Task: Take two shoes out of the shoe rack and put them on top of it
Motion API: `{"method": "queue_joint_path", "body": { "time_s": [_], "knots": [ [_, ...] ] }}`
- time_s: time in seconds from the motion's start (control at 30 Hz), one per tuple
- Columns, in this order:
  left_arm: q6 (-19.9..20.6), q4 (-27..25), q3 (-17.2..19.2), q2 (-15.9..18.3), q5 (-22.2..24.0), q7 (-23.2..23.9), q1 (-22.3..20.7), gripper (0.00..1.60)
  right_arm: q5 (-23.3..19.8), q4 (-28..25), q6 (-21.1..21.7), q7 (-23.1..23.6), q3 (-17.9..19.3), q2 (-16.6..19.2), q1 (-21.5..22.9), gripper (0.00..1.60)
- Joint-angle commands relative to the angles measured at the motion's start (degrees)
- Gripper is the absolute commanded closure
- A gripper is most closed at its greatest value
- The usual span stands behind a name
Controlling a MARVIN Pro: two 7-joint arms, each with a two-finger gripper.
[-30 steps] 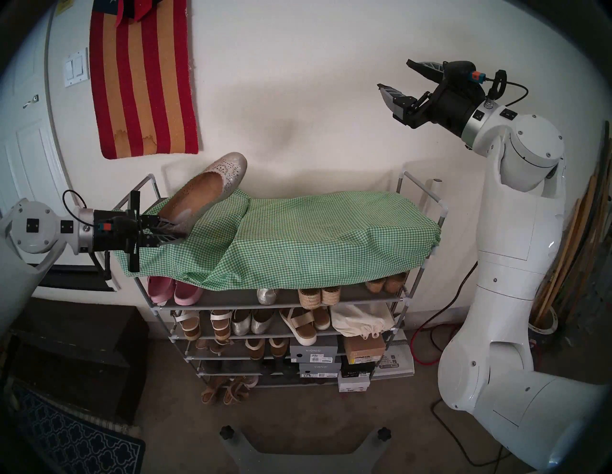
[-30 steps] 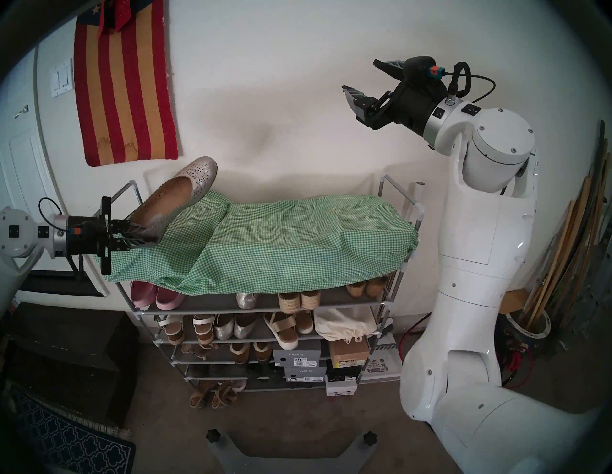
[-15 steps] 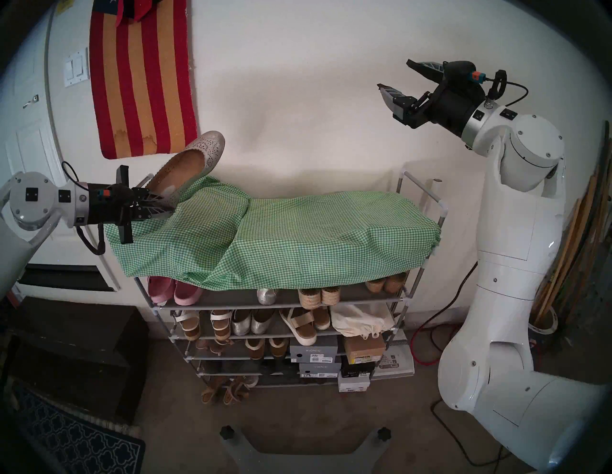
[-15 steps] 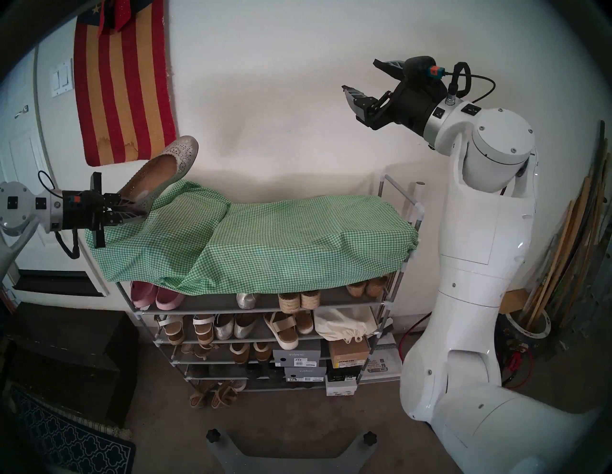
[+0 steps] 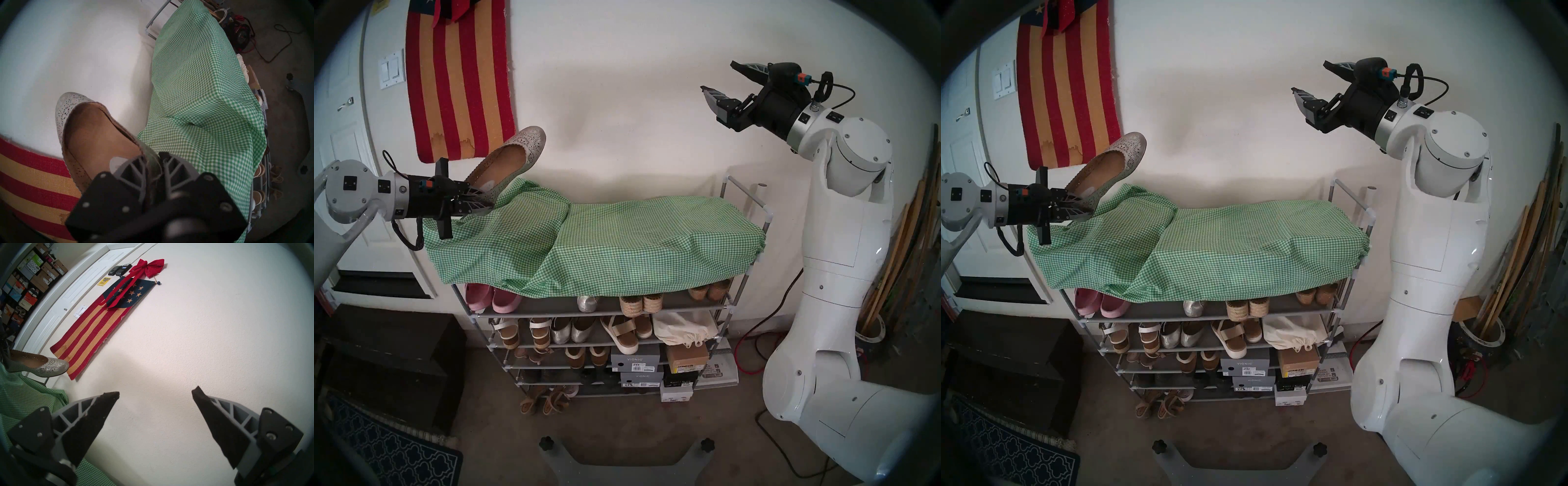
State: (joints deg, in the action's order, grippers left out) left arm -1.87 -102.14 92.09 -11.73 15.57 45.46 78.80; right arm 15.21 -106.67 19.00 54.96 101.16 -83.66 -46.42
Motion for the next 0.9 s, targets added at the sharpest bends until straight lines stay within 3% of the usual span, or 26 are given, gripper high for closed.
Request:
{"method": "queue_joint_path", "body": {
  "time_s": [0.0,0.47,0.87],
  "knots": [
    [1.52,-0.82,-1.53,-0.75,0.32,-0.71,-3.35,1.6,0.0,0.02,0.0,0.02,-0.03,-0.01,-0.04,0.0],
    [5.26,0.15,-8.56,-5.93,-0.41,-2.33,-7.24,1.6,0.0,0.02,0.0,0.01,-0.03,-0.01,-0.04,0.0],
    [8.95,2.09,-13.74,-11.68,-1.73,-3.03,-13.56,1.6,0.0,0.02,0.01,0.01,-0.03,-0.01,-0.04,0.0]
  ]
}}
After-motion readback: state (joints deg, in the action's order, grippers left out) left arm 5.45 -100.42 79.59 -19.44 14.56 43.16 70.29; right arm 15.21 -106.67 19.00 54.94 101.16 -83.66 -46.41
